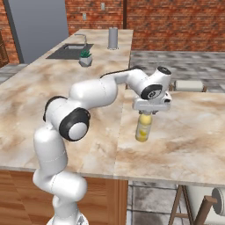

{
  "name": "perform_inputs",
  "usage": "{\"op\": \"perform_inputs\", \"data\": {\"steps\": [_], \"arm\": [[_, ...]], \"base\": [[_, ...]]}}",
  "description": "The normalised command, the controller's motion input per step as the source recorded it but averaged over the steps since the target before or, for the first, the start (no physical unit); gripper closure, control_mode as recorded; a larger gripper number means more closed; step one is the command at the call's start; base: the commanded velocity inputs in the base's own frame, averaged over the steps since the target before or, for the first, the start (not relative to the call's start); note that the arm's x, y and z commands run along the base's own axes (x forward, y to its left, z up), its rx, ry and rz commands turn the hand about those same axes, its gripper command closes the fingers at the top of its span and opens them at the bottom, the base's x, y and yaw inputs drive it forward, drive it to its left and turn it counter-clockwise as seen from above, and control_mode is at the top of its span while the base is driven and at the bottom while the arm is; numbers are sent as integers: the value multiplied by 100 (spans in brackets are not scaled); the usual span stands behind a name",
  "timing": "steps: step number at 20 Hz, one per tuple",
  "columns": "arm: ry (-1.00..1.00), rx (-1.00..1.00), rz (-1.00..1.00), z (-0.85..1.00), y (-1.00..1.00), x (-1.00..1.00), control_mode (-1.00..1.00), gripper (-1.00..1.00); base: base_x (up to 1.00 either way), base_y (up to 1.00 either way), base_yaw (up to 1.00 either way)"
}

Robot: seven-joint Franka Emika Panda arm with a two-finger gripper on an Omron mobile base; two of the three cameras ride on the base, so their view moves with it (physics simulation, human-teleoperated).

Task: Place the drinks on the dining counter in a tight cluster.

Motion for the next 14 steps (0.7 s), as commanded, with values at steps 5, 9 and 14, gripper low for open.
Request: {"op": "perform_inputs", "data": {"steps": [5, 9, 14], "arm": [[12, -8, 0, 0, 1, 10, -100, 100], [20, -9, 0, 0, 1, 11, -100, 100], [14, -1, 0, -4, 2, 5, -100, 100]], "base": [[0, 0, 0], [0, 0, 0], [0, 0, 0]]}}
